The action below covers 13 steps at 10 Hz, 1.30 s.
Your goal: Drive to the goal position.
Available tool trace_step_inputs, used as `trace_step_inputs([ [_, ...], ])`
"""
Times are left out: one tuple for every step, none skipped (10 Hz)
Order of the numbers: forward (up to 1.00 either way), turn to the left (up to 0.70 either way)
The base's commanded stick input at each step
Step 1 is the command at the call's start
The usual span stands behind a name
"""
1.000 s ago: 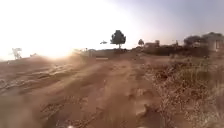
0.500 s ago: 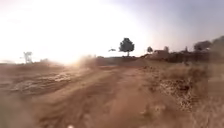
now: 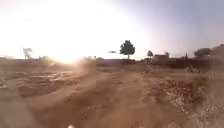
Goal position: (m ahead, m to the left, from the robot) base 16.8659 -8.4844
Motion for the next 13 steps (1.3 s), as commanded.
trace_step_inputs([
  [0.7, 0.0],
  [0.7, 0.0],
  [0.7, -0.04],
  [0.7, -0.28],
  [0.7, -0.35],
  [0.7, -0.35],
  [0.7, -0.35],
  [0.7, -0.14],
  [0.7, 0.0],
  [0.7, 0.0],
  [0.7, 0.0],
  [0.7, 0.0],
  [0.7, 0.0],
])
